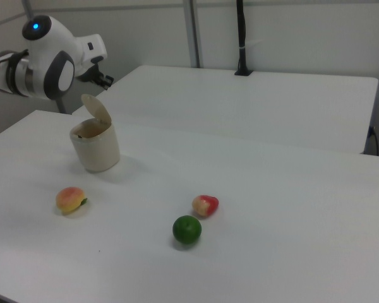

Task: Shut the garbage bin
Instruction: 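Move the gripper down toward the open lid of the cream bin, then push the raised lid down onto the bin rim with the gripper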

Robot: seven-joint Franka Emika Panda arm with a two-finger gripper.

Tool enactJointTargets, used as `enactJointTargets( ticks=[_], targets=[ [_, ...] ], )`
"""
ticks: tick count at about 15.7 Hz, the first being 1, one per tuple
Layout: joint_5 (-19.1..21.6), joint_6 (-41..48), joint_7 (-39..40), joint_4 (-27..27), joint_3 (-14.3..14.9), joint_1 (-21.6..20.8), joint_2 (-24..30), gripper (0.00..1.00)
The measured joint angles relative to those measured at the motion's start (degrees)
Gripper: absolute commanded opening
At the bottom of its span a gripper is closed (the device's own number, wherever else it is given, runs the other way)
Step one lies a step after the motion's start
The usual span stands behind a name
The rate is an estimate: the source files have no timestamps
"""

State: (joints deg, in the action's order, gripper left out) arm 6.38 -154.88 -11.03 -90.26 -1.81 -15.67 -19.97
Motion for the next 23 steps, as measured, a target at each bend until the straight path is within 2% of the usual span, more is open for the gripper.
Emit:
enactJointTargets(
  ticks=[6, 19, 23],
  targets=[
    [-0.01, -3.97, -0.01, 0.43, 0.0, -0.95, -3.82, 0.0],
    [0.0, -3.74, -0.69, 0.2, -2.33, -1.13, -4.85, 0.0],
    [0.0, 0.0, -0.73, -0.4, -2.56, -1.12, -4.87, 0.0]
  ],
)
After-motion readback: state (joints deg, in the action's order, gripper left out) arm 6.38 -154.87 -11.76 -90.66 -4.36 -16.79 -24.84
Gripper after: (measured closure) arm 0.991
